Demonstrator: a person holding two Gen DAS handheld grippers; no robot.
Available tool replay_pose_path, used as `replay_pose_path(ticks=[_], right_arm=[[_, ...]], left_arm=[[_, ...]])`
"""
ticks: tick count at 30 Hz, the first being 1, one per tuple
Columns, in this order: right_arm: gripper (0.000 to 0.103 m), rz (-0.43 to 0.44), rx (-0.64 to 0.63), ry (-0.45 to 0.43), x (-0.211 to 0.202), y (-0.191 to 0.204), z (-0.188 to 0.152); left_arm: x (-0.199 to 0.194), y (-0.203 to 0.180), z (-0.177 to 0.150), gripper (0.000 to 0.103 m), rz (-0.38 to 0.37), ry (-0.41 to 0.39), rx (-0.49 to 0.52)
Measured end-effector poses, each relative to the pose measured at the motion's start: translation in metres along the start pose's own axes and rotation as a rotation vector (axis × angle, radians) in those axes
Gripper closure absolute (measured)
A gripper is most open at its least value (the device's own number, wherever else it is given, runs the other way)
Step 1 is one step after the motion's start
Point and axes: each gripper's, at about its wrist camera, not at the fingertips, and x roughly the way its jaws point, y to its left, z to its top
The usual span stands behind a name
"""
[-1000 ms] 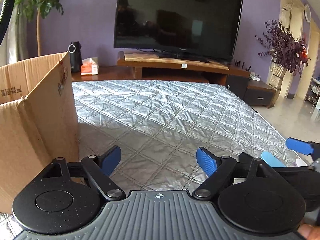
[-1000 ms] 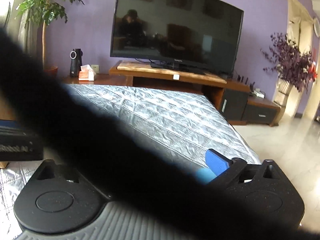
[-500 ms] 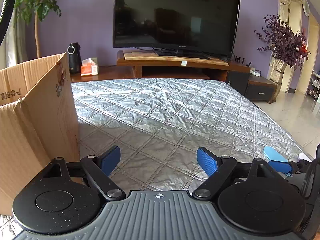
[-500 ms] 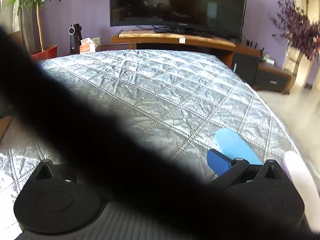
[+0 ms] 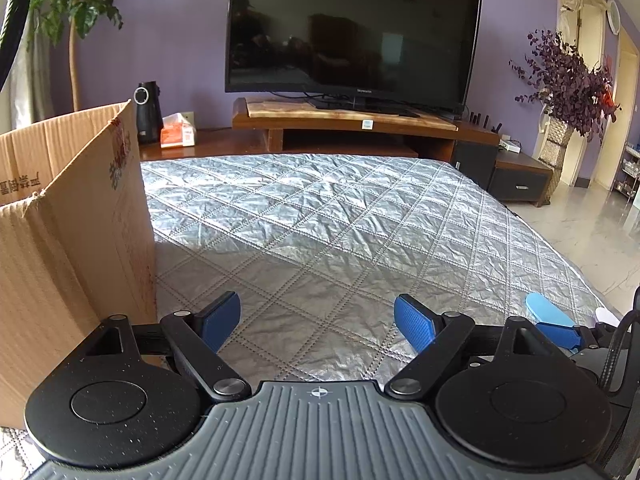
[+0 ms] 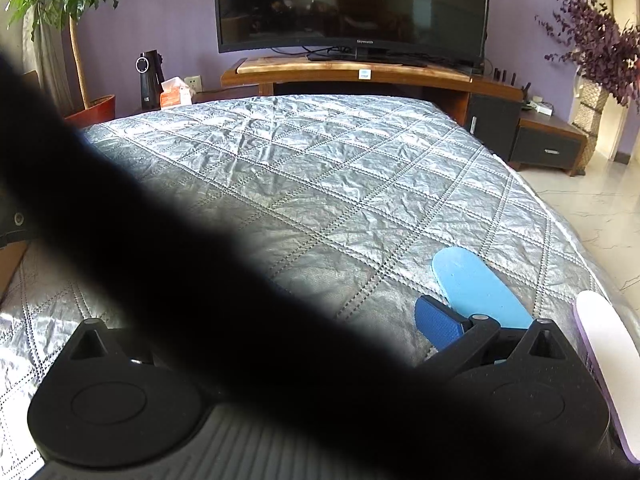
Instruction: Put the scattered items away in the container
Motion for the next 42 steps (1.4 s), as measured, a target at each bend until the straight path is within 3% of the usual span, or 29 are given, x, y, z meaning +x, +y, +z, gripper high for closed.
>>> replay_pose_path(ticks=[17, 40, 41, 42], right_arm=[[0.0, 0.006, -0.002, -0.001, 0.011, -0.004, 0.001], [0.0, 0.022, -0.012, 0.002, 0.018, -0.006, 0.004], [0.001, 0.036, -0.021, 0.006, 0.016, -0.005, 0.004], [0.011, 0.063, -0.025, 0.011, 0.013, -0.006, 0.007]], left_arm=[[0.007, -0.008, -0.006, 0.014, -0.032, 0.046, 0.028], [0.007, -0.012, -0.005, 0.014, -0.077, 0.051, 0.03], [0.007, -0.012, -0.004, 0.014, -0.074, 0.053, 0.027], [0.008, -0.011, -0.004, 0.014, -0.071, 0.056, 0.022]])
